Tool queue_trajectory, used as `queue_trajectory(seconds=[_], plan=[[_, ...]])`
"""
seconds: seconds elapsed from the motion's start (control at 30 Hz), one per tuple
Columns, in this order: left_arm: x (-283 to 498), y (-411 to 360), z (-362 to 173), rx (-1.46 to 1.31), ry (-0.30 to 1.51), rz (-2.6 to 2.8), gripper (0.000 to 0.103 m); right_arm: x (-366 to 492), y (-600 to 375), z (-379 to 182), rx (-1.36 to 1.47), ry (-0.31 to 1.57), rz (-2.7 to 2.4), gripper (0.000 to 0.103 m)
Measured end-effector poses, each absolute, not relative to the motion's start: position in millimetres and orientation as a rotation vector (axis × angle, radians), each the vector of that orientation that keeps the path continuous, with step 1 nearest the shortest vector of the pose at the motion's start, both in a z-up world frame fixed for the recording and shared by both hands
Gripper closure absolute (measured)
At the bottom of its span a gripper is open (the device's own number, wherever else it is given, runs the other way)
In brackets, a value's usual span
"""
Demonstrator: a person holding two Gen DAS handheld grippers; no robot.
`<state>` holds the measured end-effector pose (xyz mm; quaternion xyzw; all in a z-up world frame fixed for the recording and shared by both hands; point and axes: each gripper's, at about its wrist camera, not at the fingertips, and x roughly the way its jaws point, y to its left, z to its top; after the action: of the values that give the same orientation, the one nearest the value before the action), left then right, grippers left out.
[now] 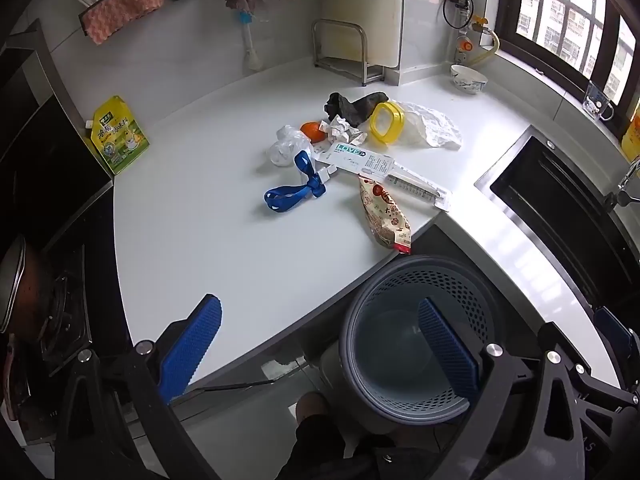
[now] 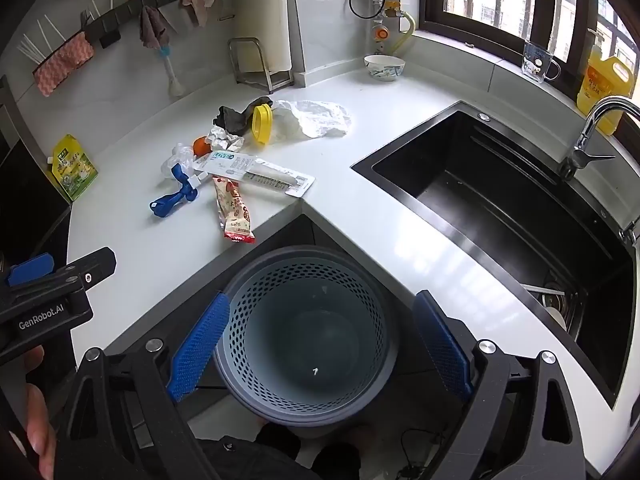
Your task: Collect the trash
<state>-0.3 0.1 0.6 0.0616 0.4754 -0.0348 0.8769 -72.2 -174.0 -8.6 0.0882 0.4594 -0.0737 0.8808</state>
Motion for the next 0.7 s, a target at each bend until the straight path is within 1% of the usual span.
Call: queue_trajectory(seconds=[0.7], plan=[[-2.8, 0.3, 8.5, 0.133, 0.991, -0.07, 0.006, -73.4, -179.9, -7.7, 0.191, 0.947, -0.147, 0.014]])
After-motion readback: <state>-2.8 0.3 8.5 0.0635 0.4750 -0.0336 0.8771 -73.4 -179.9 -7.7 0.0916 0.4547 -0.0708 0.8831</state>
